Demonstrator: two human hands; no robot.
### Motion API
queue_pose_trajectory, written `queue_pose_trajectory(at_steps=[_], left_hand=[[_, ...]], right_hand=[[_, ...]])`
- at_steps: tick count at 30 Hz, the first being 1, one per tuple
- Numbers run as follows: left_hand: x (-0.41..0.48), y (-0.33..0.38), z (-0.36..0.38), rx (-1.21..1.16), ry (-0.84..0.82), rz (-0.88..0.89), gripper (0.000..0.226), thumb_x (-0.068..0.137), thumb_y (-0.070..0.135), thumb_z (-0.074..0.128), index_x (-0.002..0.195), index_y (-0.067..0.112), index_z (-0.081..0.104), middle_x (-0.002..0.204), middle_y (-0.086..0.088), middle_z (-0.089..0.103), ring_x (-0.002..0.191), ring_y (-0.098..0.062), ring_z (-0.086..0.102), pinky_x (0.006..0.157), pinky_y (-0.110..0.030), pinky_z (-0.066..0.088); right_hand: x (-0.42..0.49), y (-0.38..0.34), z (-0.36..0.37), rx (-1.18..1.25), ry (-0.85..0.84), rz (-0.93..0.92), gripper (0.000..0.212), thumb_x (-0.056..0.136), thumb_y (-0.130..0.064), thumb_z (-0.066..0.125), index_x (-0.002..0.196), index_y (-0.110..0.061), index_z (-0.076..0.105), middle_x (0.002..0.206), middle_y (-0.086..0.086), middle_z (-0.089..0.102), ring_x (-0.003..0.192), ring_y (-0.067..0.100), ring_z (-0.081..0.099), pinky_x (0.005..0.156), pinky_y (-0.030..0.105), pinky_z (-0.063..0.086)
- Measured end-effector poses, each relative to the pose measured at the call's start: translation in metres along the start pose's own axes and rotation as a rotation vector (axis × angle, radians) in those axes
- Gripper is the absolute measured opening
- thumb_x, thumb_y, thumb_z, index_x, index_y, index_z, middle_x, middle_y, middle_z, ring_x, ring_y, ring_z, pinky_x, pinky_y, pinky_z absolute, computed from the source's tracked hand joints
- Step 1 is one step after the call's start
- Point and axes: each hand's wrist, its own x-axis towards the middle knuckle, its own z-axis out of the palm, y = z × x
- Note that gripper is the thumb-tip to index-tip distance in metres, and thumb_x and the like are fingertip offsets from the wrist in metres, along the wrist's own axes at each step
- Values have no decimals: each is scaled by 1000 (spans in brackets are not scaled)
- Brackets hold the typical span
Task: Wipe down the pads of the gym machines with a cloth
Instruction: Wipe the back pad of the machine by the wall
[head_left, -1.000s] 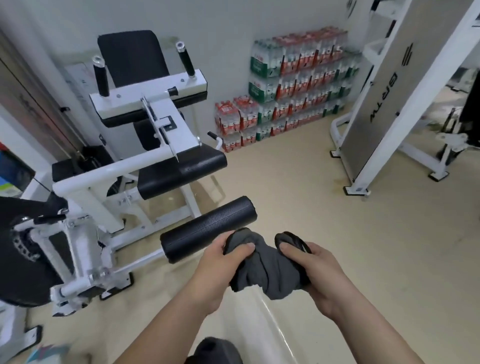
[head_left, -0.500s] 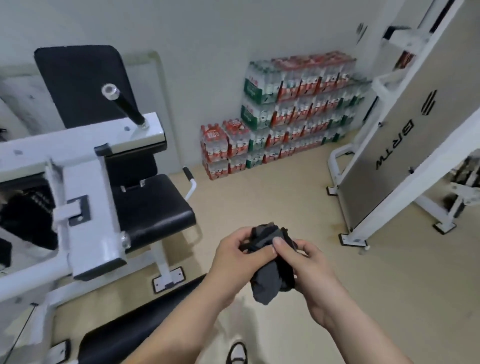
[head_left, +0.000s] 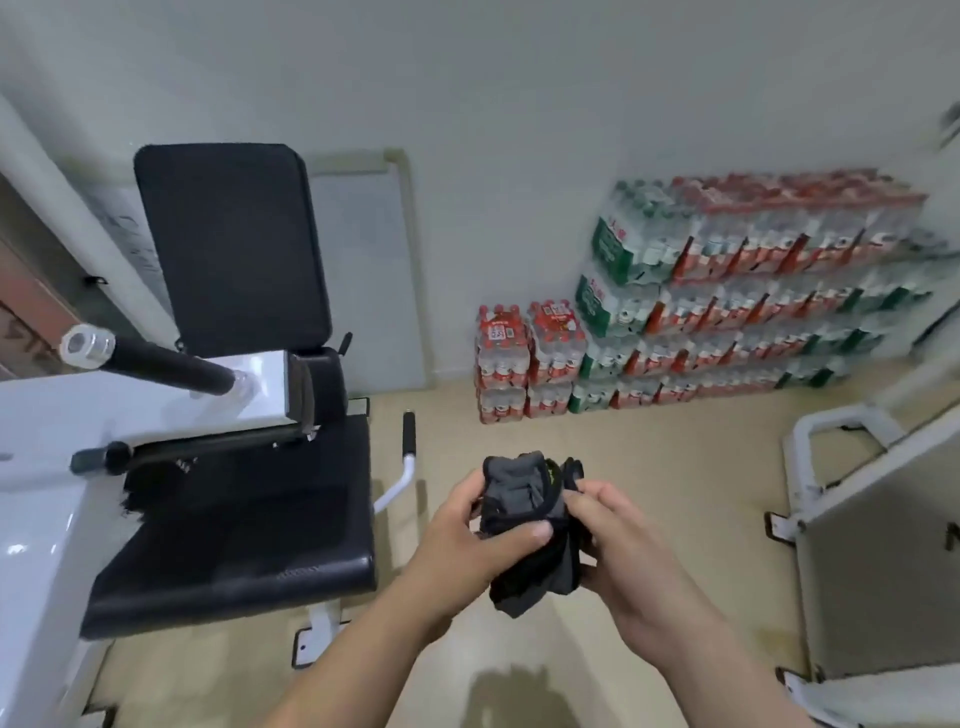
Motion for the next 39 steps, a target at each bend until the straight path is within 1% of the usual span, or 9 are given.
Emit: queue_pose_trajectory(at_steps=[5,9,13,18,20,25,28,35,39], left_hand=[[65,28,3,-60,197,1,46,87,11,81,125,30,63,103,2,78,96,-12,74,76,-23,57],[103,46,-31,-49,571,20,38,85,11,80,115,31,69,102,4,78,100,-15,74,82,-28,59],[170,68,-87,-53,846,15,39,75,20,84,108,34,68,96,13,77,91,-4,73,81,-24,58],[280,91,-149,-213,1023,5,26,77,17,78,98,22,64,85,5,73,76,-5,69,63,-16,51],[324,103,-171,-263,1058,10,27,78,20,77,100,23,62,89,4,73,80,-9,70,69,-24,54],[379,131,-227,-336,1241,35,28,78,21,80,100,26,62,90,4,74,82,-9,71,80,-35,61],[399,149,-287,-385,1375,104,30,80,19,80,101,32,63,96,8,74,87,-7,71,84,-34,60],[461,209,-413,-28,1592,252,48,79,31,84,116,44,57,112,21,69,105,2,66,95,-33,56],[523,227,-443,560,1630,129,69,81,41,76,142,28,48,138,4,53,127,-20,50,106,-46,47]], right_hand=[[103,-62,11,-168,-292,58,22,102,-27,57,103,-6,65,111,17,72,91,19,68,75,37,51],[162,-102,60,-457,-438,-34,26,104,-33,55,94,-26,79,96,-9,75,89,6,65,81,30,54],[240,-140,121,-587,-391,-213,15,99,-28,62,105,-35,73,99,-15,73,96,4,67,89,29,56],[339,-199,179,-655,-319,-408,12,99,-21,60,103,-26,70,93,-12,69,79,5,62,63,11,42],[379,-230,203,-689,-318,-467,12,100,-19,60,100,-25,70,92,-15,68,83,0,61,62,4,41],[460,-279,284,-673,-422,-497,13,99,-23,61,91,-21,71,76,-10,64,73,11,58,70,23,44],[510,-300,347,-711,-481,-570,8,98,-22,62,98,-22,69,89,-9,68,80,8,61,73,22,47],[636,-362,463,-900,-592,-870,30,99,-30,55,125,-20,68,123,1,61,108,18,62,101,35,48],[691,-376,505,-1003,-751,-844,32,99,-34,52,88,-11,71,85,10,70,82,26,66,75,41,53]])
